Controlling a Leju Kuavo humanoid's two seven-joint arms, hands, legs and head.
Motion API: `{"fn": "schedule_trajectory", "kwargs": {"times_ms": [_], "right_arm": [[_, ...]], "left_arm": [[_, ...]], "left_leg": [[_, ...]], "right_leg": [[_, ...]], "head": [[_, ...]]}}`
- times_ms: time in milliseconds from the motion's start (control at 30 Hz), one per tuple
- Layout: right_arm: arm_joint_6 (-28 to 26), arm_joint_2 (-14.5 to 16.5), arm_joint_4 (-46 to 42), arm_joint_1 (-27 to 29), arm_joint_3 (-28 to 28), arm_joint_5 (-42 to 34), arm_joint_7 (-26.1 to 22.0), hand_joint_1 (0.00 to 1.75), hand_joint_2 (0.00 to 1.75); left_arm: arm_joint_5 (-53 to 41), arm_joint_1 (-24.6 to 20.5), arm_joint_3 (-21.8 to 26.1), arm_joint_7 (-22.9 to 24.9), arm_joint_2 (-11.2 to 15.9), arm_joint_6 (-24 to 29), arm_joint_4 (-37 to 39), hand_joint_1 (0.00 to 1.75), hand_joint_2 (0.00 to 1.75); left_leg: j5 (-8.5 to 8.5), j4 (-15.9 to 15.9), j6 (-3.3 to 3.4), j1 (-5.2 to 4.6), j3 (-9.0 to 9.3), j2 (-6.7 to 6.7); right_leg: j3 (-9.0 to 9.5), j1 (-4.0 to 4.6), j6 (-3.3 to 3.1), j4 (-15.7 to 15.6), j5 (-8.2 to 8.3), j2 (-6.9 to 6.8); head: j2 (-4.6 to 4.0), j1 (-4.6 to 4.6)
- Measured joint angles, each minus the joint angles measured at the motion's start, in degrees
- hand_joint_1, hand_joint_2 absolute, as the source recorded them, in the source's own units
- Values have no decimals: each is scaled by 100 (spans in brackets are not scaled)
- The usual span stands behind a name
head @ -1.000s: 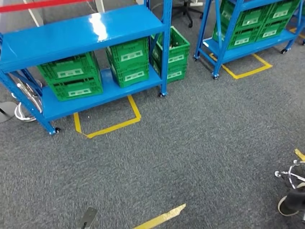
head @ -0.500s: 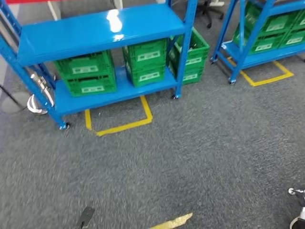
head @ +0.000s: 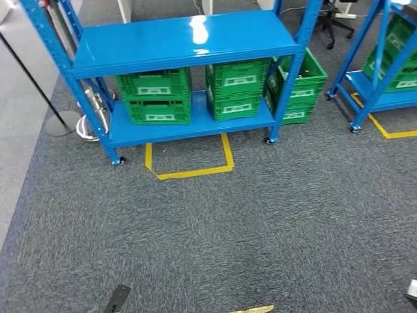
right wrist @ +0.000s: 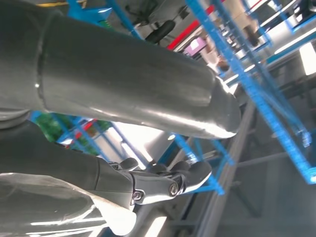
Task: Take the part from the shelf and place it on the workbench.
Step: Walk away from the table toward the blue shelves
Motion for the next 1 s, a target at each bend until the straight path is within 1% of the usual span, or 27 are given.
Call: {"fn": "schedule_trajectory", "kwargs": {"times_ms": [67,100,200,233,300,367,400,467,533,567,600,633,667,700,733,767,800,833,867,900,933,967,1000], "right_arm": [[14,0,-2,-8,-1,-14,-1,0,0],[25,0,-2,-14,-1,-40,-4,0,0],[65,1,0,-61,-16,-146,-23,0,0],[72,2,1,-77,-20,-166,-28,0,0],[79,2,4,-86,-18,-184,-31,0,0],[79,3,14,-85,-19,-189,-33,0,0],[79,3,19,-85,-19,-189,-33,0,0],[79,4,25,-84,-20,-190,-33,0,0],[79,5,26,-86,-18,-191,-32,0,0],[79,6,24,-89,-16,-191,-33,0,0],[80,7,24,-92,-15,-191,-33,0,0],[80,8,25,-91,-15,-192,-34,0,0],[80,8,27,-87,-17,-192,-35,0,0],[80,9,33,-80,-21,-193,-34,0,0],[79,10,42,-70,-25,-194,-33,0,0],[79,11,52,-61,-27,-193,-32,0,0],[79,12,63,-56,-27,-194,-31,0,0],[79,13,72,-52,-27,-194,-31,0,0],[79,13,75,-52,-27,-194,-32,0,0],[79,14,78,-54,-27,-194,-32,0,0],[80,19,86,-57,-24,-194,-33,0,0],[80,23,94,-56,-25,-193,-33,0,0],[81,30,102,-53,-25,-194,-30,0,0]], "left_arm": [[6,8,1,-11,1,-1,0,0,0],[8,12,1,-13,1,-3,0,0,0],[8,15,0,-13,-7,-32,0,0,0],[7,17,-1,-13,-9,-44,0,0,0],[2,18,-1,-13,-11,-54,0,0,0],[0,13,-2,-13,-10,-56,0,0,0],[-1,11,-2,-13,-9,-56,0,0,0],[-1,10,-3,-13,-8,-56,0,0,0],[-1,10,-3,-13,-1,-56,0,0,0],[-1,8,-3,-13,3,-56,0,0,0],[-2,7,-4,-13,4,-56,0,0,0],[-3,3,-4,-12,3,-56,0,0,0],[-5,-4,-5,-11,2,-56,0,0,0],[-5,-11,-5,-11,-1,-56,0,0,0],[-6,-19,-6,-10,-1,-56,0,0,0],[-6,-21,-6,-11,-2,-57,0,0,0],[-5,-18,-6,-11,-4,-57,0,0,0],[-5,-14,-6,-12,-4,-58,0,0,0],[-5,-10,-6,-13,-4,-58,0,0,0],[-6,-9,-6,-13,-2,-58,0,0,0],[-6,-12,-6,-13,9,-58,0,0,0],[-7,-13,-7,-13,18,-57,0,0,0],[-7,-14,-7,-12,27,-57,0,0,0]], "left_leg": [[18,-32,77,-14,-3,-109],[34,-61,93,-11,16,-141],[59,-123,103,-4,67,-196],[53,-121,112,-11,68,-204],[38,-115,136,-31,67,-201],[30,-109,149,-48,65,-188],[29,-107,151,-53,65,-182],[19,-99,164,-63,62,-174],[-2,-90,220,-85,51,-177],[11,-127,260,-88,67,-186],[41,-192,299,-79,99,-196],[85,-266,328,-61,135,-204],[126,-331,350,-42,167,-217],[147,-360,361,-32,178,-231],[154,-365,369,-32,175,-250],[155,-364,364,-34,171,-273],[154,-360,350,-32,171,-296],[151,-349,325,-23,171,-319],[139,-323,286,-3,171,-342],[114,-279,233,15,167,-363],[81,-219,174,21,153,-386],[52,-156,123,21,133,-404],[33,-107,82,12,112,-417]], "right_leg": [[26,0,59,-42,-11,-86],[40,-1,22,-81,-16,-101],[61,18,-195,-141,1,-87],[67,19,-213,-139,13,-83],[91,6,-190,-148,27,-69],[119,-10,-143,-157,43,-52],[129,-16,-98,-163,48,-46],[134,-30,13,-182,52,-37],[154,-54,138,-227,72,-51],[168,-60,181,-253,83,-57],[160,-67,208,-248,64,-3],[119,-66,204,-166,-7,99],[16,-66,191,41,-140,232],[-153,-71,174,376,-323,372],[-355,-71,165,782,-512,454],[-549,-72,164,1153,-649,493],[-671,-76,169,1365,-681,505],[-679,-87,178,1336,-584,506],[-563,-105,193,1065,-383,505],[-376,-130,226,668,-183,509],[-207,-142,255,321,-47,527],[-83,-148,248,101,14,546],[-37,-143,226,34,0,564]], "head": [[1,-2],[0,7],[1,62],[2,67],[1,72],[0,72],[0,70],[0,70],[0,64],[0,63],[0,66],[0,69],[0,75],[0,83],[0,85],[0,91],[0,94],[0,93],[0,93],[0,94],[0,107],[0,113],[0,120]]}}
